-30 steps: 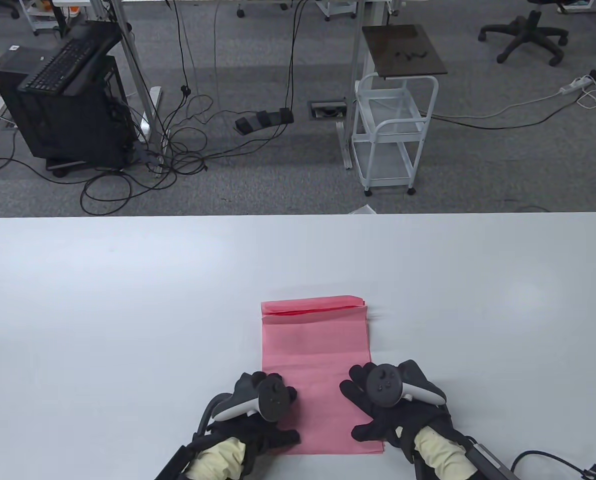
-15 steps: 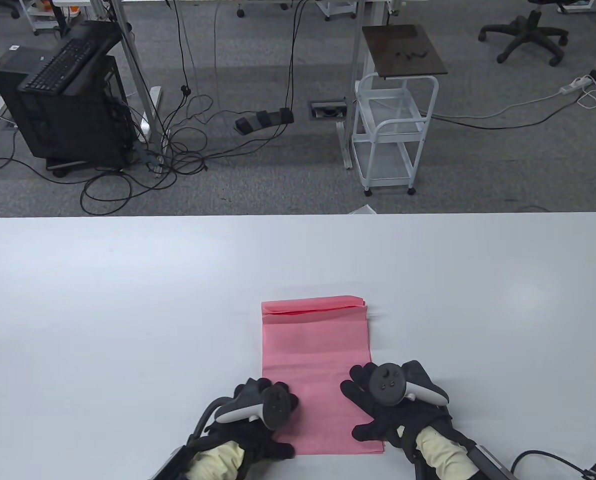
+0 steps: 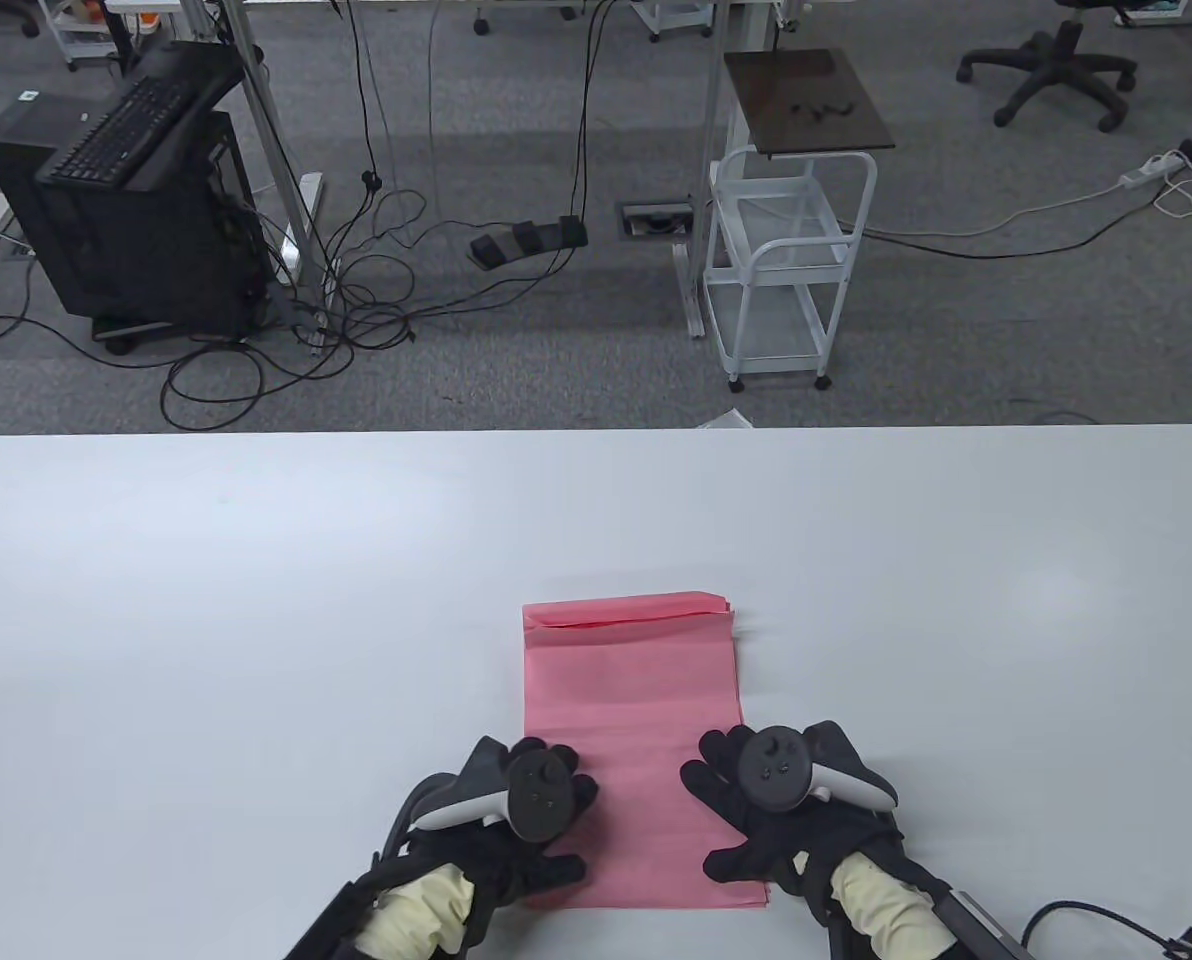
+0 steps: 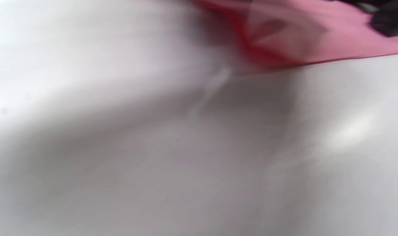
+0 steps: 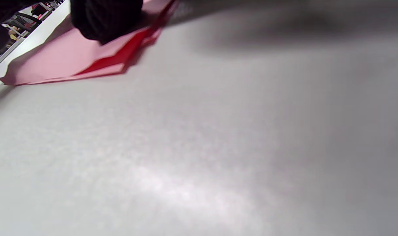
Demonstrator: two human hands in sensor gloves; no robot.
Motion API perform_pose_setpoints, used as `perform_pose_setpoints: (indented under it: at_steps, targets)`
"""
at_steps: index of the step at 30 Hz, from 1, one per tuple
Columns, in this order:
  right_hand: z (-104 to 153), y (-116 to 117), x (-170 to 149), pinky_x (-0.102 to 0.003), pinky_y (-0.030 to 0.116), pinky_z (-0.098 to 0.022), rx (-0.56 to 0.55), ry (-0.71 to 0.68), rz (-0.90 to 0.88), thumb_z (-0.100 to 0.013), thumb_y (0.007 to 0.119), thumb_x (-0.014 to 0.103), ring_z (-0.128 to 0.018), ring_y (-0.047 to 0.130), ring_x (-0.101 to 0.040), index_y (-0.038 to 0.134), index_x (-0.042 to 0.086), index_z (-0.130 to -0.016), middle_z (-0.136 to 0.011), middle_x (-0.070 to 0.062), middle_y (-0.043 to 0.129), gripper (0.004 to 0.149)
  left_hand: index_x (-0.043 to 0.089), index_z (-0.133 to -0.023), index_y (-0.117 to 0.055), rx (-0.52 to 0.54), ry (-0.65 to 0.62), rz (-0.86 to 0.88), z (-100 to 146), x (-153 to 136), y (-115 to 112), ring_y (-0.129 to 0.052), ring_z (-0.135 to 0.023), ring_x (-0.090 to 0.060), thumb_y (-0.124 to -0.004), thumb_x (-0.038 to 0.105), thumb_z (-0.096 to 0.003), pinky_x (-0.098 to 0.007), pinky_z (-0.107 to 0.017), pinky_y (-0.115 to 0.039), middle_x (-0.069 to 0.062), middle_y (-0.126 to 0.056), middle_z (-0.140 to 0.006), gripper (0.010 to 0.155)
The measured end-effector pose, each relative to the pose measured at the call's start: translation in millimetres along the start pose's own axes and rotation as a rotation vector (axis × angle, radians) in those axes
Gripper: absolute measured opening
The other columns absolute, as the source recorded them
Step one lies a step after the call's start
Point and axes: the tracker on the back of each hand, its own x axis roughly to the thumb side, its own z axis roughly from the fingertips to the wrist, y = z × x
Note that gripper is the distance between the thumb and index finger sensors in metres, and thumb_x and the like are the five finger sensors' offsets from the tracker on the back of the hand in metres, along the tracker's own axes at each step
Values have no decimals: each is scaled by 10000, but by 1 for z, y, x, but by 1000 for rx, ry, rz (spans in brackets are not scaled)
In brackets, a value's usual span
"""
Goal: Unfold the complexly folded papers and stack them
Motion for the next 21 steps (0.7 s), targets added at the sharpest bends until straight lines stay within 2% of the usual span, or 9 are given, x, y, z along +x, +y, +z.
perform_pose_setpoints:
  at_steps: [3,6,7,9,13,15,19,21]
  targets:
    - [0,0,0,-491,-132,-659,0,-2,-3,-463,694,546,-982,-161,-88,148,450,-1043,-1098,209,-86,802,375,-1030,36,-95,-21,-122,-30,19,-4,194,-1014,-254,-535,590,-546,-566,-674,86,107,208,-1066,779]
    - [0,0,0,-487,-140,-657,0,-4,-7,-464,694,545,-981,-163,-85,148,449,-1043,-1098,210,-88,803,408,-1003,63,-27,18,-104,-42,9,3,188,-1022,-193,-494,632,-523,-564,-680,84,150,214,-1049,769]
    - [0,0,0,-487,-139,-657,0,-4,-7,-464,694,545,-981,-163,-85,148,450,-1043,-1098,210,-88,801,418,-1011,36,-4,46,-79,-43,2,6,160,-1041,-170,-492,620,-529,-560,-685,84,165,186,-1064,743]
    - [0,1,-1,-485,-141,-656,-2,-5,-9,-464,692,547,-982,-164,-84,147,451,-1044,-1098,214,-88,801,440,-1014,-5,56,143,-24,-40,-30,16,99,-1075,-139,-486,624,-524,-547,-696,73,201,134,-1082,712]
    - [0,1,-1,-484,-142,-655,-2,-6,-9,-465,691,549,-981,-165,-84,147,452,-1044,-1098,213,-91,801,494,-993,-28,68,297,157,-28,-83,22,131,-1067,-92,-480,600,-540,-534,-692,95,264,140,-1065,649]
    - [0,1,-1,-483,-144,-654,-2,-6,-12,-465,690,549,-980,-167,-81,146,453,-1043,-1097,215,-93,799,513,-991,-34,76,316,141,-24,-91,22,129,-1069,-91,-462,602,-539,-538,-695,91,274,133,-1067,629]
    - [0,1,-1,-483,-144,-654,0,-4,-9,-465,688,550,-978,-169,-81,143,455,-1041,-1095,219,-94,799,492,-998,-33,60,324,128,-24,-88,25,119,-1071,-136,-459,583,-547,-521,-700,84,243,134,-1073,627]
    - [0,1,-1,-482,-145,-652,3,-3,-10,-466,688,550,-977,-171,-80,141,455,-1040,-1093,219,-96,798,458,-1022,-61,53,329,168,-23,-81,30,96,-1072,-187,-496,537,-569,-515,-695,75,169,118,-1094,633]
